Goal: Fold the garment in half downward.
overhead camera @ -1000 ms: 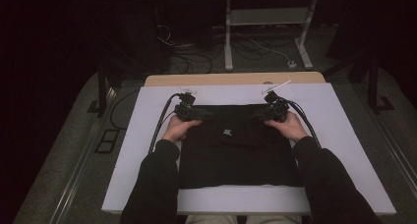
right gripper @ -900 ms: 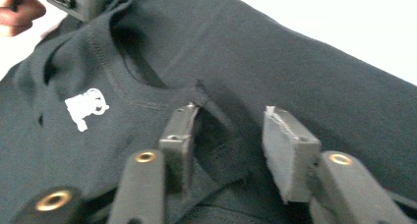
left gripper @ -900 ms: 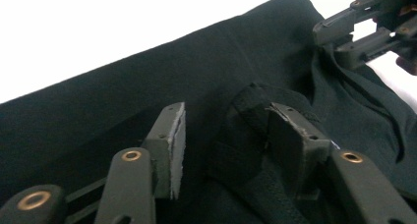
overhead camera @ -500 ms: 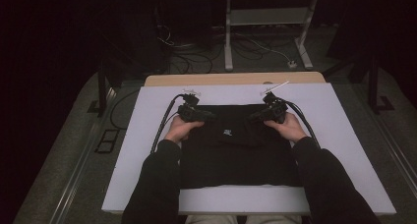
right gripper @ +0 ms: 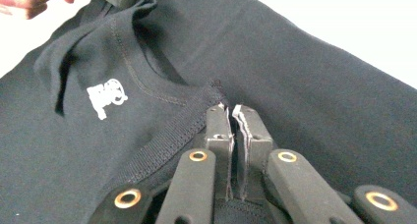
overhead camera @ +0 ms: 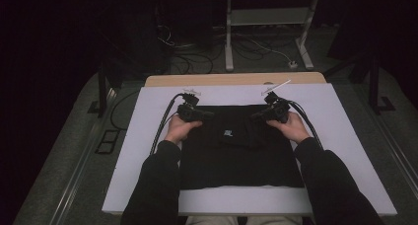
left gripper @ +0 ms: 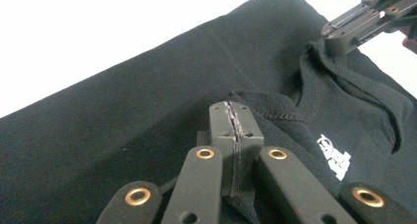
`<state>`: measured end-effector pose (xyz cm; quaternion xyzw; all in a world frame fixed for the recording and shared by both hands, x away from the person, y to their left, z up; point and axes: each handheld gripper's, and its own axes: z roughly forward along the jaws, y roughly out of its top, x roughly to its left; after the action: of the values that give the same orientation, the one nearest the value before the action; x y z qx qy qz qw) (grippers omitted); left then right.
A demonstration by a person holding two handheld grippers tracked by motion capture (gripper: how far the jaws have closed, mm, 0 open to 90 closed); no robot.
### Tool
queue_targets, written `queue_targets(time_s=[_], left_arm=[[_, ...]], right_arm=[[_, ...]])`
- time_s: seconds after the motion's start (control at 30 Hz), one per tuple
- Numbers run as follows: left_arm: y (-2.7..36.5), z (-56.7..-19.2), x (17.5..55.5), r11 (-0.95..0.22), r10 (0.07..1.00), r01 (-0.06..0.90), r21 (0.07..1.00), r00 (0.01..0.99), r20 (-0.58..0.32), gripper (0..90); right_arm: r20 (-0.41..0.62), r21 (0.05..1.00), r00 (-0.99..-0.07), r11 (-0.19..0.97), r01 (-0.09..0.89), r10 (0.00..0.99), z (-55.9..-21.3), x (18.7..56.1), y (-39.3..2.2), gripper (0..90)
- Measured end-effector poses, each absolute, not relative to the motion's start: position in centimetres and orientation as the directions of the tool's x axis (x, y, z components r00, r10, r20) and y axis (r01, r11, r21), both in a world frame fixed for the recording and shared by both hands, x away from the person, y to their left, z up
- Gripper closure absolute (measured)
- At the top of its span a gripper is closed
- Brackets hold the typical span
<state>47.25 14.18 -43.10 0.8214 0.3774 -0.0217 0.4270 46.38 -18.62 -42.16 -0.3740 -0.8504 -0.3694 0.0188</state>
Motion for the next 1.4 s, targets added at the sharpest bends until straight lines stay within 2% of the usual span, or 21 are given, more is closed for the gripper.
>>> queue_targets(time_s=[0.77,1.1,1.4], left_arm=[[15.4,-39.4,45.8,-0.286,0.59,0.624,0.727,0.713,-0.38,89.1],[14.7,-37.3,43.9,-0.318,0.558,0.561,0.765,0.763,-0.327,89.1],[14.7,-36.5,43.0,-0.325,0.547,0.545,0.773,0.775,-0.317,89.0]], right_arm=[[0.334,0.661,-0.719,0.393,0.64,0.609,-39.1,45.4,-20.5,84.0],[0.335,0.674,-0.734,0.395,0.625,0.59,-37.5,43.9,-21.0,84.0],[0.33,0.682,-0.75,0.405,0.61,0.573,-36.5,42.9,-21.2,84.0]])
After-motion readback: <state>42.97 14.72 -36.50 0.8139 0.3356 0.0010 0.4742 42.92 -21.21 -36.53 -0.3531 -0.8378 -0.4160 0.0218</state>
